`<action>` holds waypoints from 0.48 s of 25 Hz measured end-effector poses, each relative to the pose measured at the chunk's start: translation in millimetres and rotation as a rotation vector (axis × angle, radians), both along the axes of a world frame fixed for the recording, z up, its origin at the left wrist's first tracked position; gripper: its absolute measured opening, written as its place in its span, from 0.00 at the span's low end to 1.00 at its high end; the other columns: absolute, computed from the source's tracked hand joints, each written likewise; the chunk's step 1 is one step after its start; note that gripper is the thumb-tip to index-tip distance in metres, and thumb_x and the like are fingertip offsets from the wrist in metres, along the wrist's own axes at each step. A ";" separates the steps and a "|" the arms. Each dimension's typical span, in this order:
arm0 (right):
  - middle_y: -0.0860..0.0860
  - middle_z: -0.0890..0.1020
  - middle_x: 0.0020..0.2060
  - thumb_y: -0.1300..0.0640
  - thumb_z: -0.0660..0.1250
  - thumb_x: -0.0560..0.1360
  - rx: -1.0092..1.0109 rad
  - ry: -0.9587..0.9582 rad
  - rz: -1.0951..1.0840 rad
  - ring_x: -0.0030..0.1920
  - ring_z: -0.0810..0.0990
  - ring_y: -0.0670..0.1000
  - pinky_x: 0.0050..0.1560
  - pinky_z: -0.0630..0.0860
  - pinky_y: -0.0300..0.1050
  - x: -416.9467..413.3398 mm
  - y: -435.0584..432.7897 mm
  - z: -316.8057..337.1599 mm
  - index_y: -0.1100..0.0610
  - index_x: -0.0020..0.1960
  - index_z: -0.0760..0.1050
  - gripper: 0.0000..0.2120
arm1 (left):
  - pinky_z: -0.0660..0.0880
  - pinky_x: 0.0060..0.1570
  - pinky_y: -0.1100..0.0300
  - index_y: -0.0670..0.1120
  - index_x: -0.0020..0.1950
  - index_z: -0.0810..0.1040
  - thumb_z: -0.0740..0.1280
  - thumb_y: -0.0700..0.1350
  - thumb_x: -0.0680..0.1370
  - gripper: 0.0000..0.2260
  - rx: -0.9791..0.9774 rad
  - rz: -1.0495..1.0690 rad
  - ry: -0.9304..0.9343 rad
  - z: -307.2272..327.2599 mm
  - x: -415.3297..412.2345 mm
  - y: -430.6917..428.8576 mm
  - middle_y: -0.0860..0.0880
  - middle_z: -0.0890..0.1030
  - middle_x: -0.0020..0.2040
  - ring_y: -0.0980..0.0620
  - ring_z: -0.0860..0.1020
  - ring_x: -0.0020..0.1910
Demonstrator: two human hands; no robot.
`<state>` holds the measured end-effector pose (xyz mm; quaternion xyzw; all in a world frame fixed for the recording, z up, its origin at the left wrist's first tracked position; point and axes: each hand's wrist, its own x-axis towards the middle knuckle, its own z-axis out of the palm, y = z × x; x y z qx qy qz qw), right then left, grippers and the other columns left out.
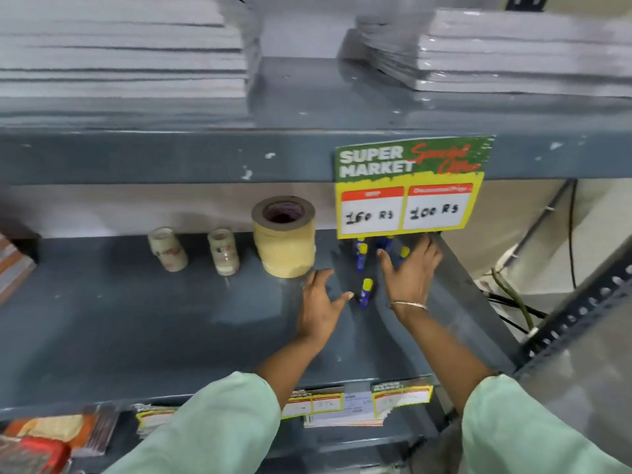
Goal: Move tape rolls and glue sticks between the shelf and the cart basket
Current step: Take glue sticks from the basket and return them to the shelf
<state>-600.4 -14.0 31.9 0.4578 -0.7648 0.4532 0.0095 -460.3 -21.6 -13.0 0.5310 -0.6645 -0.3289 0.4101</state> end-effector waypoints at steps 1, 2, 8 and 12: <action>0.70 0.74 0.57 0.46 0.64 0.68 -0.022 0.049 0.036 0.59 0.70 0.70 0.60 0.57 0.51 17.2 -5.5 9.7 0.70 0.59 0.69 0.31 | 0.71 0.59 0.53 0.39 0.60 0.73 0.73 0.42 0.69 0.21 -0.035 0.032 -0.008 5.7 14.6 -0.3 0.40 0.75 0.58 0.43 0.75 0.56; 0.71 0.75 0.56 0.47 0.63 0.68 -0.047 0.104 0.083 0.58 0.71 0.71 0.60 0.57 0.52 37.0 -11.7 17.7 0.71 0.56 0.71 0.28 | 0.71 0.60 0.52 0.40 0.60 0.73 0.72 0.43 0.70 0.20 -0.057 0.064 -0.019 11.3 31.6 -0.6 0.41 0.75 0.59 0.43 0.75 0.57; 0.68 0.75 0.55 0.49 0.61 0.67 -0.172 0.126 0.487 0.58 0.69 0.63 0.61 0.65 0.54 199.8 -38.3 34.8 0.67 0.63 0.69 0.30 | 0.69 0.61 0.53 0.41 0.60 0.73 0.66 0.53 0.71 0.22 -0.094 0.401 -0.077 33.5 188.6 14.0 0.41 0.74 0.59 0.44 0.72 0.59; 0.65 0.73 0.59 0.56 0.65 0.67 -0.215 0.041 0.789 0.60 0.68 0.64 0.64 0.61 0.50 343.8 -27.6 35.4 0.64 0.64 0.68 0.27 | 0.65 0.59 0.58 0.39 0.58 0.73 0.67 0.48 0.72 0.19 -0.067 0.709 -0.105 31.3 337.4 62.0 0.38 0.75 0.57 0.40 0.73 0.58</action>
